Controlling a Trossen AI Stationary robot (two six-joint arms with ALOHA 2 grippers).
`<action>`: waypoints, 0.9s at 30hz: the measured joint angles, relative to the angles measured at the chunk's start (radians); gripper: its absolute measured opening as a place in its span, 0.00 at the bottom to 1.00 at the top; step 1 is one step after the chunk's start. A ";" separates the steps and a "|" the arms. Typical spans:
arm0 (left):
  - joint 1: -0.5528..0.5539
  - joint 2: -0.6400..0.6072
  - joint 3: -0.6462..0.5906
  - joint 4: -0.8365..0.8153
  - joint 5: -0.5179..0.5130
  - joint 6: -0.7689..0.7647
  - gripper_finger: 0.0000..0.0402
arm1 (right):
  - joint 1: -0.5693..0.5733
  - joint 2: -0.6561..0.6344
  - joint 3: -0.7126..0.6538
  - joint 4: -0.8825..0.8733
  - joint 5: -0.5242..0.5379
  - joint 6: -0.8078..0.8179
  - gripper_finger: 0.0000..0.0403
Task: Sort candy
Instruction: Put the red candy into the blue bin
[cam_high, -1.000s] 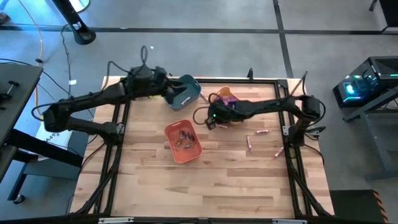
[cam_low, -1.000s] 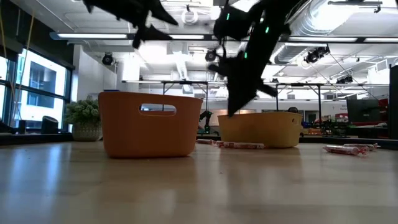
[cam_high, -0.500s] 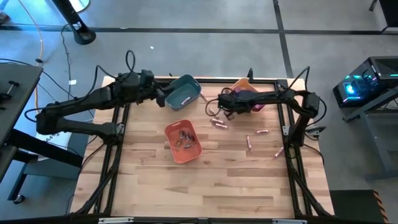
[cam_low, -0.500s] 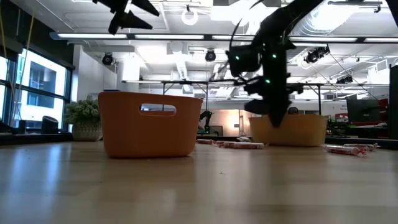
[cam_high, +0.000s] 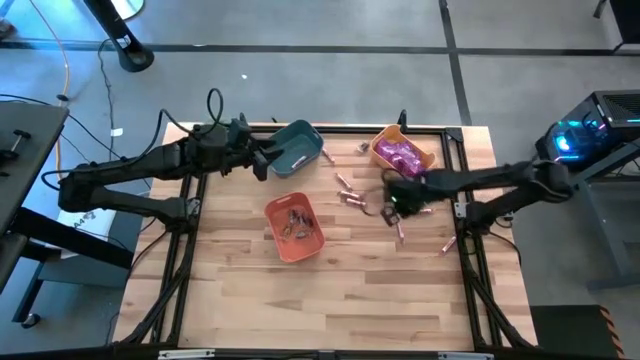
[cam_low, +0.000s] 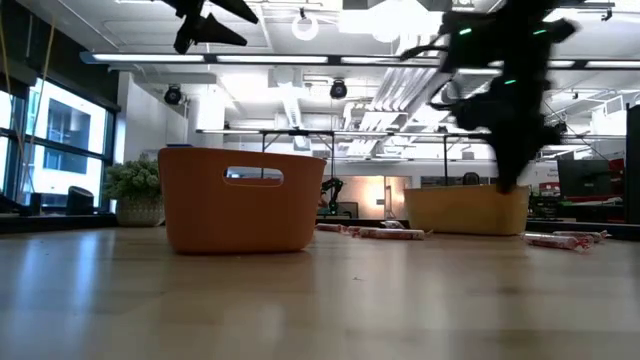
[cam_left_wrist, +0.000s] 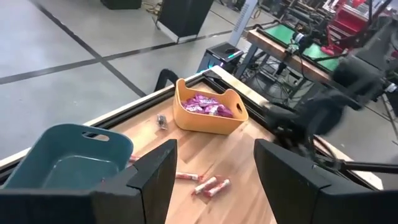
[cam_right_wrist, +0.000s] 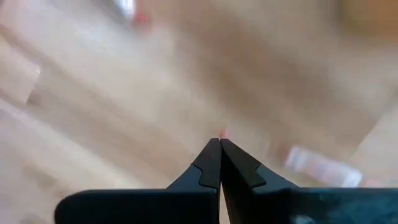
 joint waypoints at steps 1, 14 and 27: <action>0.000 0.000 0.000 0.000 -0.004 0.000 0.52 | 0.034 -0.033 -0.033 0.005 -0.022 0.087 0.00; -0.006 0.016 0.000 0.011 -0.023 -0.027 0.52 | 0.316 -0.052 -0.218 0.171 0.111 0.608 0.24; 0.012 0.336 -0.001 0.049 -0.040 -0.042 0.52 | 0.318 0.148 -0.201 0.234 0.109 0.596 0.40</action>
